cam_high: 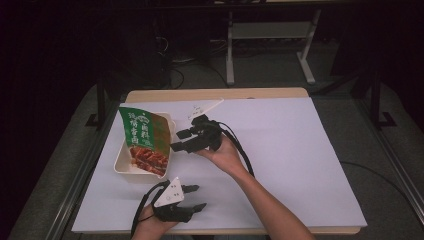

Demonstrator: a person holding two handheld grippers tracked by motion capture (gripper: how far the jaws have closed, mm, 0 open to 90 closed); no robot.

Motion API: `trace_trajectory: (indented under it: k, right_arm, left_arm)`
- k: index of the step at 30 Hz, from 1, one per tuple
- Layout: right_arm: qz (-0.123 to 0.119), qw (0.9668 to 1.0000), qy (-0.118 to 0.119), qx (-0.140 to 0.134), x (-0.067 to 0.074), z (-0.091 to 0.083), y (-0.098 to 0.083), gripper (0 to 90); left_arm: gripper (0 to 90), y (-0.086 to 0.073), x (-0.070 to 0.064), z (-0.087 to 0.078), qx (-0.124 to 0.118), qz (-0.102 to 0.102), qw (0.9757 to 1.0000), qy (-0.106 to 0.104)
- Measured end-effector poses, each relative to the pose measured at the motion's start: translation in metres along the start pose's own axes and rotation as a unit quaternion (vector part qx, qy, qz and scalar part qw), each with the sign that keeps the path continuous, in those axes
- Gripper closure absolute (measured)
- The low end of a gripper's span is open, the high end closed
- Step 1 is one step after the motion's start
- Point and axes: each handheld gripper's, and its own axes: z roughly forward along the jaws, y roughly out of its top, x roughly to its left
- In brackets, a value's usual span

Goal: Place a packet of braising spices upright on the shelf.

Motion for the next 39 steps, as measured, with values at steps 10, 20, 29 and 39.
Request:
trace_trajectory:
  k: [10, 20, 29, 39]
  right_arm:
    - [-0.001, 0.9999, -0.013, -0.005, -0.003, -0.026, -0.012, 39.9]
    - [0.006, 0.9995, -0.031, -0.002, -0.008, -0.046, -0.02, 38.5]
    - [0.016, 0.9988, -0.046, 0.005, -0.012, -0.058, -0.031, 36.3]
    - [0.027, 0.998, -0.058, 0.004, -0.016, -0.077, -0.043, 36.3]
  left_arm:
    - [39.7, 0.0, 0.002, 0.0, 0.002, -0.004, 1.0, 0.002]
    - [39.4, -0.001, 0.004, 0.0, 0.004, -0.007, 1.0, 0.003]
    - [38.6, -0.001, 0.005, 0.001, 0.005, -0.009, 0.9999, 0.003]
    - [38.5, -0.001, 0.007, 0.0, 0.005, -0.013, 0.9999, 0.007]
